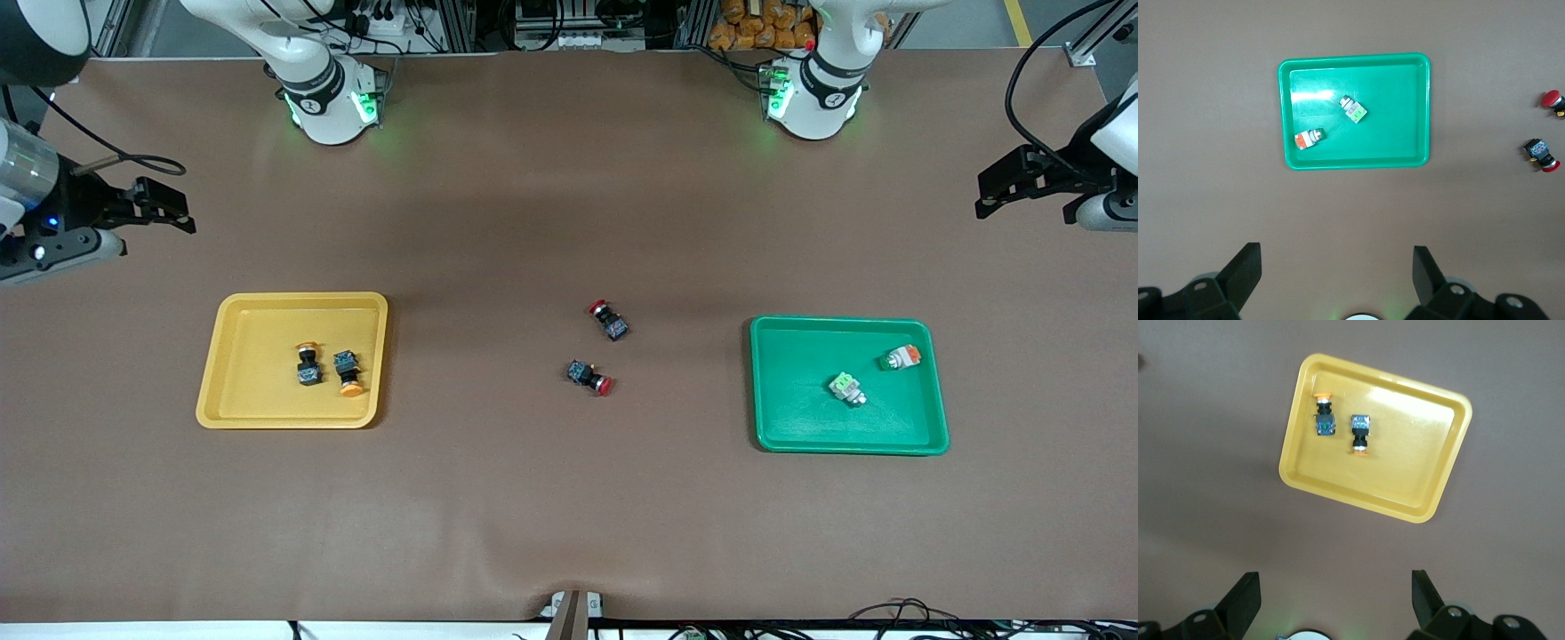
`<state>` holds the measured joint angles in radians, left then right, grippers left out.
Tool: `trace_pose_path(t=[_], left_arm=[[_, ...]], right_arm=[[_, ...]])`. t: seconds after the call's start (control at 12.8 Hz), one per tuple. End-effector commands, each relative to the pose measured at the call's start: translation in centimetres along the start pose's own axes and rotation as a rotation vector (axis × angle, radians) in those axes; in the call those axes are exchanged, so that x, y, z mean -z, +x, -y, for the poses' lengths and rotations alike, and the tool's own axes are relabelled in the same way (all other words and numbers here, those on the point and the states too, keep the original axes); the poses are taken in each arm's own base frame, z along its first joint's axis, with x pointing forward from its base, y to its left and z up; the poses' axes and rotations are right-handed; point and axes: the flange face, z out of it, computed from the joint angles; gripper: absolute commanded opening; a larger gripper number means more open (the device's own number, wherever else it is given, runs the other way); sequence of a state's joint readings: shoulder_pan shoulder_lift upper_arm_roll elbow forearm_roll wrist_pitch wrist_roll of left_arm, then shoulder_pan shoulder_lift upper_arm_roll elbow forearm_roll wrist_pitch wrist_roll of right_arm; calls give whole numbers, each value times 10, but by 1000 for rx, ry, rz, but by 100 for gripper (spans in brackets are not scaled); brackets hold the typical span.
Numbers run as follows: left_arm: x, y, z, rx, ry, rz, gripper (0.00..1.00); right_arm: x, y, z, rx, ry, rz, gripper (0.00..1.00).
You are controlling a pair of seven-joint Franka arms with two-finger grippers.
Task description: Place green and yellow buttons in trays
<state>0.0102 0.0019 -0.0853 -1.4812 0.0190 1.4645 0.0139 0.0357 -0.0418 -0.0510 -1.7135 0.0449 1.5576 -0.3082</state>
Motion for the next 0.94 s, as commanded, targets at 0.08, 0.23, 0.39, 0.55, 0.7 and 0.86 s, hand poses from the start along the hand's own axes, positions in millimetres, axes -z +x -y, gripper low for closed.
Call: trace_pose_path(t=[0.08, 0.23, 0.39, 0.55, 0.7, 0.86], left_arm=[[1, -4, 0, 12, -5, -11, 100], [1, -4, 1, 15, -5, -9, 100], [1, -4, 1, 15, -5, -9, 100], [1, -4, 1, 15, -5, -9, 100], [1, -4, 1, 15, -7, -9, 100], [1, -4, 1, 15, -7, -9, 100]], right_arm=[[45, -4, 4, 0, -40, -73, 100], [53, -7, 6, 0, -38, -72, 100], [56, -7, 6, 1, -39, -80, 100], [55, -6, 5, 0, -39, -80, 100], [52, -6, 4, -3, -34, -76, 100], [46, -6, 5, -5, -26, -65, 100]])
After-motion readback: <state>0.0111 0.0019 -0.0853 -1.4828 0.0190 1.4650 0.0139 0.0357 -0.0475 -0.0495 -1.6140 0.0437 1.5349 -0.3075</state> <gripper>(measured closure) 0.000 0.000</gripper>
